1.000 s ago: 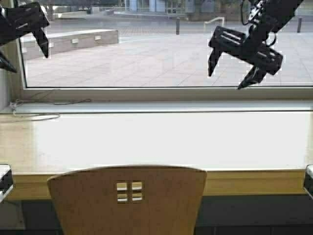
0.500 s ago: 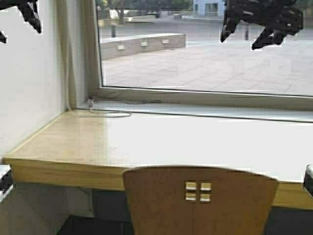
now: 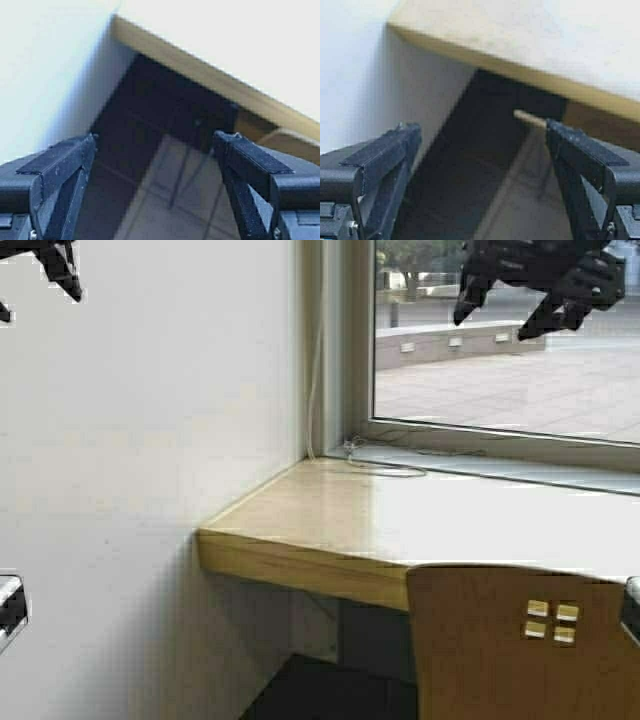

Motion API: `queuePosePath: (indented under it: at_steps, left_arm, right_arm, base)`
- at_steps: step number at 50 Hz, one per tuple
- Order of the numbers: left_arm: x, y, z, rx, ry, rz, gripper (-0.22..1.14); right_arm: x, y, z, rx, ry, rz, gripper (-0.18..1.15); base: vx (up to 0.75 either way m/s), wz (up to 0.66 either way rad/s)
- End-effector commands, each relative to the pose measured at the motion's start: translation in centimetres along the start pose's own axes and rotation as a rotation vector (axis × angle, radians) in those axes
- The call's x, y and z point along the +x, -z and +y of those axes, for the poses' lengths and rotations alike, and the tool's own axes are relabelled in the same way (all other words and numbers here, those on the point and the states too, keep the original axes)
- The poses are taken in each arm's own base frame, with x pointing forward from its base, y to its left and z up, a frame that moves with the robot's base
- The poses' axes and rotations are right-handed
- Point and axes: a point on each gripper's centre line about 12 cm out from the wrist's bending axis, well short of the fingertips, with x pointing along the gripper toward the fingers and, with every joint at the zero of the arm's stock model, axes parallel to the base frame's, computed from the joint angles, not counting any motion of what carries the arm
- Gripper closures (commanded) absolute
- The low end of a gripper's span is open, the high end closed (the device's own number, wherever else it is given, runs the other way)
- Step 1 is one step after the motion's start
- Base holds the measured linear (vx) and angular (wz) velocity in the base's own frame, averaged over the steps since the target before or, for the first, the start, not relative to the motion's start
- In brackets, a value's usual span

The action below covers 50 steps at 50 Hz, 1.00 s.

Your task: Push the chairs under the table

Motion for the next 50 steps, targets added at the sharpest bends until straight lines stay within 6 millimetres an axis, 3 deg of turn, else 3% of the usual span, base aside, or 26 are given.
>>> queuePosePath:
  at_steps: [1,33,50]
  left_arm:
    - [0.1,-1.0,-0.2,-0.001,0.005,-0.04,-0.08]
    - [0.1,-0.8,-0.2,-0.02,0.005,-0.037,-0.08]
    - [0.3,-0.4,-0.1,-0.042,0.004,-0.017,-0.08]
  right_arm:
    - [-0.1,-0.9,0.0,0.001,-0.002,-0.029,-0.06]
    - [1.3,-2.2,0.4,0.004,-0.003,-0.035,-0.06]
    - [1.5,-1.8,0.3,-0.004,0.0,-0.02,-0.06]
  base:
    - [-0.27,0.36]
    - [-0.3,0.07]
    - [-0.38,-0.03]
